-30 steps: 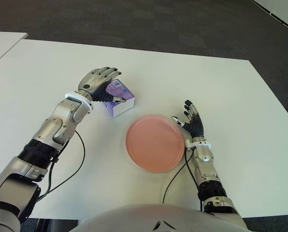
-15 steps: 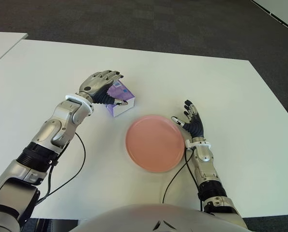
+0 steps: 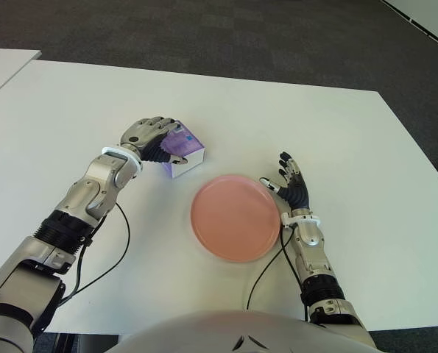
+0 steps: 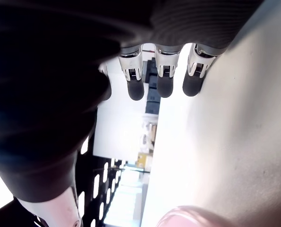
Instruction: Put the tissue paper into the plate.
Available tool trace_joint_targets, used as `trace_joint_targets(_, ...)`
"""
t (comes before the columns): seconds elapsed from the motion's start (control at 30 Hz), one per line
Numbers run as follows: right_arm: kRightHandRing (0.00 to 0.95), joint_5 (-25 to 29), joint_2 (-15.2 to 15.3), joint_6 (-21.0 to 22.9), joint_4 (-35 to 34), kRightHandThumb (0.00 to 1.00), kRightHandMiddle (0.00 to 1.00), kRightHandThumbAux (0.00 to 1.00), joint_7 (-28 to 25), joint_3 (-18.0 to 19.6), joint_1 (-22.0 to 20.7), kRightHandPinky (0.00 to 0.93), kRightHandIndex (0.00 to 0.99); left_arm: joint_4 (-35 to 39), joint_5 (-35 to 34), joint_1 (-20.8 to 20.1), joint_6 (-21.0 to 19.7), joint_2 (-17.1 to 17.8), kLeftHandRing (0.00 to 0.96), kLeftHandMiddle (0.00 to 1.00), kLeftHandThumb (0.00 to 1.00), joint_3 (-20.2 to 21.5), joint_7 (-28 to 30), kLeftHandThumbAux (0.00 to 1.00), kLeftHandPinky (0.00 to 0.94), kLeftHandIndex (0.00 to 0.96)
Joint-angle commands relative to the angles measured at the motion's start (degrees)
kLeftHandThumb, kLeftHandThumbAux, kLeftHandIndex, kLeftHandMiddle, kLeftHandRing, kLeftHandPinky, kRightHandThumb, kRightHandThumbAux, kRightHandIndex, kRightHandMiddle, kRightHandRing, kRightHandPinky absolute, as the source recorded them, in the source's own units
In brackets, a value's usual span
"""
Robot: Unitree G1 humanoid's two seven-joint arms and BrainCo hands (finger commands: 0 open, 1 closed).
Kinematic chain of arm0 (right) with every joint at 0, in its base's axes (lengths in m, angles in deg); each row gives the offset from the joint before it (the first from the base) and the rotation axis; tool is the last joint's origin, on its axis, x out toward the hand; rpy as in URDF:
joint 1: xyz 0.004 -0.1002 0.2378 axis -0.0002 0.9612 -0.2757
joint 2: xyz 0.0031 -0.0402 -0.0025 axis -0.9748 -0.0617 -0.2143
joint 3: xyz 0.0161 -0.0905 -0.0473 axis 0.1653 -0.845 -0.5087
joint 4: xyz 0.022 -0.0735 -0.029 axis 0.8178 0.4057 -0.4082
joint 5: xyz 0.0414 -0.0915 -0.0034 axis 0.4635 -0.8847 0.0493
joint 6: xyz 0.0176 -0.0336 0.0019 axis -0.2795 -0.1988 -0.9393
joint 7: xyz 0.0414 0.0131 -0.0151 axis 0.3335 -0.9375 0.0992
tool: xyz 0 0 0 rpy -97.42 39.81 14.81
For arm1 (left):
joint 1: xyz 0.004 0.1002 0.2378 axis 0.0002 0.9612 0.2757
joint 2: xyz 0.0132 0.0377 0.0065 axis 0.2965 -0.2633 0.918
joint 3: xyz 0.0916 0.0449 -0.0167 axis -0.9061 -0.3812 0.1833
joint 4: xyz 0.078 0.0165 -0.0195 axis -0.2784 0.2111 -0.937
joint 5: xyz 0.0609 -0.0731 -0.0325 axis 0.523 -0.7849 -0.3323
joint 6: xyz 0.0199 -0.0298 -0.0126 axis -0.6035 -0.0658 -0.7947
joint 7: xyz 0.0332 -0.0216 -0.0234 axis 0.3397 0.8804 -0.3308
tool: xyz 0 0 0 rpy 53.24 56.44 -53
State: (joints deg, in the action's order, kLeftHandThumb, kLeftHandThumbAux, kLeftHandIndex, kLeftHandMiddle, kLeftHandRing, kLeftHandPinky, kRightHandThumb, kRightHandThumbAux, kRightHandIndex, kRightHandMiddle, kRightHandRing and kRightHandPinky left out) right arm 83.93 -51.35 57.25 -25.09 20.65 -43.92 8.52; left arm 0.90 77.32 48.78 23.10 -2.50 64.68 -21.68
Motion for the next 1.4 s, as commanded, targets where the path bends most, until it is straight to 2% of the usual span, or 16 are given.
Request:
trace_joint_targets(0.03, 0.000, 0.2, -1.0, 3.9, 2.3, 0.000, 0.000, 0.818, -0.9, -0.7, 4.2, 0.001, 0.000, -2.6, 1.7, -1.0, -0.3, -0.7, 0.000, 0.000, 0.000, -1.4, -1.3, 0.303, 0.000, 0.000)
trace_joint_targets(0.37, 0.000, 0.2, -1.0, 3.9, 2.2, 0.000, 0.000, 0.833, -1.0, -0.7, 4.4, 0.005, 0.000, -9.4, 4.7, -3.2, -1.6, -2.9, 0.000, 0.000, 0.000, -4.4, -5.0, 0.277, 0.000, 0.000)
trace_joint_targets(0.8, 0.000, 0.1, -1.0, 4.1, 1.5, 0.000, 0.000, 0.816, -1.3, -0.9, 5.0, 0.001, 0.000, -16.0, 8.8, -5.9, -2.0, -4.0, 0.000, 0.000, 0.000, -8.8, -10.7, 0.252, 0.000, 0.000)
trace_joint_targets(1.4, 0.000, 0.3, -1.4, 4.1, -0.2, 0.000, 0.000, 0.813, -2.0, -1.0, 5.7, 0.013, 0.000, -18.4, 9.4, -7.0, -1.9, -4.2, 0.000, 0.000, 0.000, -11.7, -14.1, 0.261, 0.000, 0.000)
